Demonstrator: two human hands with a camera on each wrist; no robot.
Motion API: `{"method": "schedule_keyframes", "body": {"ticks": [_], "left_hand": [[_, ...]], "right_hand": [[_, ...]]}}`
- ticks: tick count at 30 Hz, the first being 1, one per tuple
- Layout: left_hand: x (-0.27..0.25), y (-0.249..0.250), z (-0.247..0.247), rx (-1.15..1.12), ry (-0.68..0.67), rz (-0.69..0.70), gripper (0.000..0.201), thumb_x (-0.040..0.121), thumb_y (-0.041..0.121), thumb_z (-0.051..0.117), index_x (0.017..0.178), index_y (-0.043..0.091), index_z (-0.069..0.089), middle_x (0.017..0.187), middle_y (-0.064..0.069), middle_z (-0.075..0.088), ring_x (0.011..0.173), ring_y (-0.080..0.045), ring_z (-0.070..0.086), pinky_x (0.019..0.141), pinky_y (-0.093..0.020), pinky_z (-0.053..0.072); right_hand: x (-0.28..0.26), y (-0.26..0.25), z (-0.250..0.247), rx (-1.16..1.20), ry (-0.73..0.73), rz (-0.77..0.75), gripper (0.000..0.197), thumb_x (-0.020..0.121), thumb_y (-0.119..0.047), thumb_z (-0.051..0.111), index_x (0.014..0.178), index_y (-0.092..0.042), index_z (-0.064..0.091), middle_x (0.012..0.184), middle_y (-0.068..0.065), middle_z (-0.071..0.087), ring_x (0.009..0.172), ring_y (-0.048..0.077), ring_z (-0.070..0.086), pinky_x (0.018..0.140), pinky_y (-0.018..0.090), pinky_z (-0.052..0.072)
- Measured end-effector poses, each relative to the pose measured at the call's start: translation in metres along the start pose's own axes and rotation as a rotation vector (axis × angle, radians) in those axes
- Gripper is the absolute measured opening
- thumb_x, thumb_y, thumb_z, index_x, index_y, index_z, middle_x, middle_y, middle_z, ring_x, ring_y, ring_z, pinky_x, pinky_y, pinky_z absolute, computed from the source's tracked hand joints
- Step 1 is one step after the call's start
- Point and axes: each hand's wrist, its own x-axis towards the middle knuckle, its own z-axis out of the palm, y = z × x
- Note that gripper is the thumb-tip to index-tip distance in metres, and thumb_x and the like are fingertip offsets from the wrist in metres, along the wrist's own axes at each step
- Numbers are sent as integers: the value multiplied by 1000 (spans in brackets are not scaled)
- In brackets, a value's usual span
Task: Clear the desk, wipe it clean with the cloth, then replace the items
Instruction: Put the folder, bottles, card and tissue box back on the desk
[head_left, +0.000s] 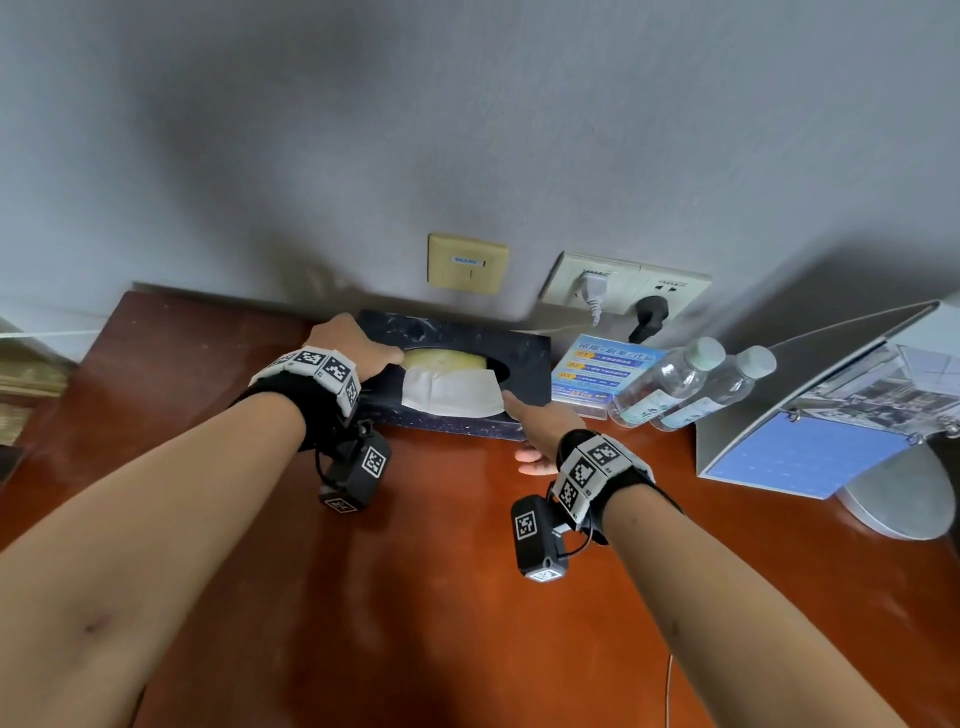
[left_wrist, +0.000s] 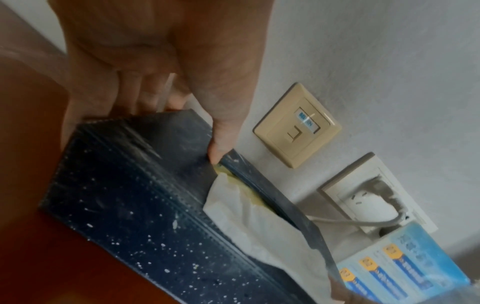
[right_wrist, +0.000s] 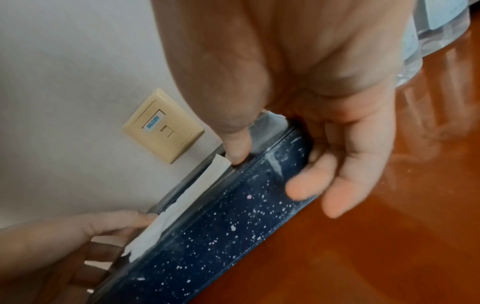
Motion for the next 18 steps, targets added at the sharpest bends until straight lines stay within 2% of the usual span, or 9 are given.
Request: {"method": "schedule_keyframes", "body": {"ticks": [3,6,8,10,12,14,16,18], "left_hand": [[3,-2,-4,-53,21,32,67,74,44,74,125,5,55,125,-13,60,113,-33,56,85,-31,44],[3,-6,-3,-80,23,81,55,83,33,69,130,7,54,131,-12,57,120,-33,53,95,-31,42],[4,-6,-1,-52,-18,90,63,88,34,63,142,9,40,139,-12,50,124,-33,49,98,-32,41],[8,-6,3,-50,-58,87,74,92,35,57,151,11,20,146,-13,42,128,-33,46,101,-33,39],[11,-7,7,-92,-99,73,81,94,36,53,154,16,3,144,-14,44,123,-34,51,100,-34,42],[12,-6,11,-142,-132,48,82,95,36,50,153,22,-7,140,-16,48,111,-38,58,94,-40,50],[13,-3,13,-196,-144,8,81,95,33,49,152,28,-8,137,-14,49,107,-39,58,85,-47,55],[15,0,14,-232,-146,-12,80,94,30,49,152,29,-8,138,-12,48,109,-39,56,84,-47,55]], "right_hand": [[6,-5,5,92,48,-14,65,87,-59,59,116,-1,54,79,10,64,67,18,65,66,33,61],[12,-5,10,162,65,-19,62,85,-58,62,112,-2,54,80,10,64,70,18,66,70,35,61],[14,-5,10,191,64,-18,59,85,-58,63,111,-6,53,83,9,63,74,18,66,71,35,61],[16,-4,10,175,78,-24,61,83,-60,62,109,-5,54,82,9,65,73,18,67,71,35,61],[17,-6,10,144,98,-40,64,82,-64,62,104,-4,56,79,8,66,71,19,68,74,38,61],[19,-9,10,120,108,-62,63,80,-65,62,96,-5,57,83,9,66,76,21,69,77,39,61],[22,-11,10,83,112,-81,62,79,-68,61,85,-6,56,84,11,66,84,25,70,79,41,60],[23,-11,10,66,124,-90,61,79,-68,60,79,-8,54,82,11,66,86,27,70,79,41,60]]}}
